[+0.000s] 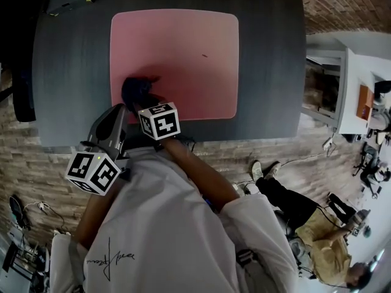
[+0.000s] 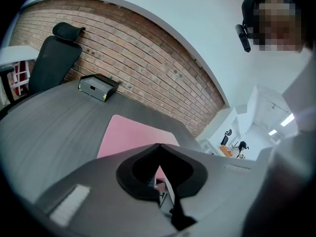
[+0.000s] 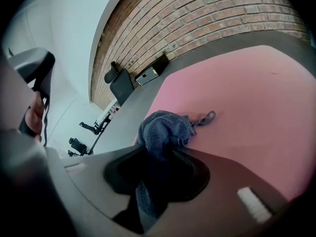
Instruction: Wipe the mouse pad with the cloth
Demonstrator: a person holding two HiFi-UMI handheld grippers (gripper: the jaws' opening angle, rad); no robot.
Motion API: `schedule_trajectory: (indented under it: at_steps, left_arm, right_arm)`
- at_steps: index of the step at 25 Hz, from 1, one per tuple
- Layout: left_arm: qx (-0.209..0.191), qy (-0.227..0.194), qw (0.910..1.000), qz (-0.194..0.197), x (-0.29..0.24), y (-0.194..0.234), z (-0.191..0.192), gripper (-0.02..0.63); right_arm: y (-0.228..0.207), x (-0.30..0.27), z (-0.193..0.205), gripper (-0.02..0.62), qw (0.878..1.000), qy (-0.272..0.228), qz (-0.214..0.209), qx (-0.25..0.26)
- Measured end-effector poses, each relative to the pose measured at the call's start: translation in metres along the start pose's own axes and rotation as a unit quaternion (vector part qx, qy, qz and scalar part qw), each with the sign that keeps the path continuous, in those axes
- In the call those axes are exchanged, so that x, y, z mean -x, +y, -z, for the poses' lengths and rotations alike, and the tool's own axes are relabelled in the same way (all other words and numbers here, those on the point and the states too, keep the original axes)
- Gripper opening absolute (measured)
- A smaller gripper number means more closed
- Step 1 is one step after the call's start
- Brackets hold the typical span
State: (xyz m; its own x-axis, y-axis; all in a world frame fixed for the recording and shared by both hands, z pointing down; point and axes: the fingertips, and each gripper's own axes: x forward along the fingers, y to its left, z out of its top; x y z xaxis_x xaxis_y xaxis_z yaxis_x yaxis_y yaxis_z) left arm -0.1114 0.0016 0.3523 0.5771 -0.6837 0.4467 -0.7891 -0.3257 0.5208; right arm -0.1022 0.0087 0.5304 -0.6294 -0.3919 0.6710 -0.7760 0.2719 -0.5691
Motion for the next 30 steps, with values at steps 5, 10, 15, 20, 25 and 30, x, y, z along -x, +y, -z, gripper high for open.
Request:
schedule_trajectory:
  at_steps: [5, 10, 15, 20, 25, 30]
  left_arm:
    - [0.005, -0.007, 1.0, -0.003, -0.001, 0.001, -0.003, 0.012]
    - [0.01, -0.009, 0.9999, -0.008, 0.002, 0.005, -0.006, 0.012]
    - [0.012, -0.012, 0.9998, -0.011, 0.004, 0.008, -0.008, 0.012]
    - [0.021, -0.01, 0.9996, -0.013, 0.006, 0.01, -0.006, 0.012]
    - [0.022, -0.012, 0.9996, -0.016, 0.008, 0.015, -0.008, 0.012]
    - [0.024, -0.011, 0.9995, -0.017, 0.008, 0.016, -0.009, 0.012]
  right_arm:
    - [0.003, -0.007, -0.004, 0.106, 1.0, 0.008, -0.004, -0.002]
    - [0.008, -0.014, -0.01, 0.106, 1.0, 0.01, -0.016, -0.014]
    - [0.008, -0.017, -0.015, 0.106, 1.0, 0.01, -0.019, -0.022]
    - [0.007, -0.021, -0.023, 0.106, 0.999, 0.007, -0.025, -0.036]
    - [0.004, -0.025, -0.032, 0.106, 0.999, 0.005, -0.022, -0.04]
    - [0.001, -0.025, -0.037, 0.106, 0.999, 0.005, -0.021, -0.045]
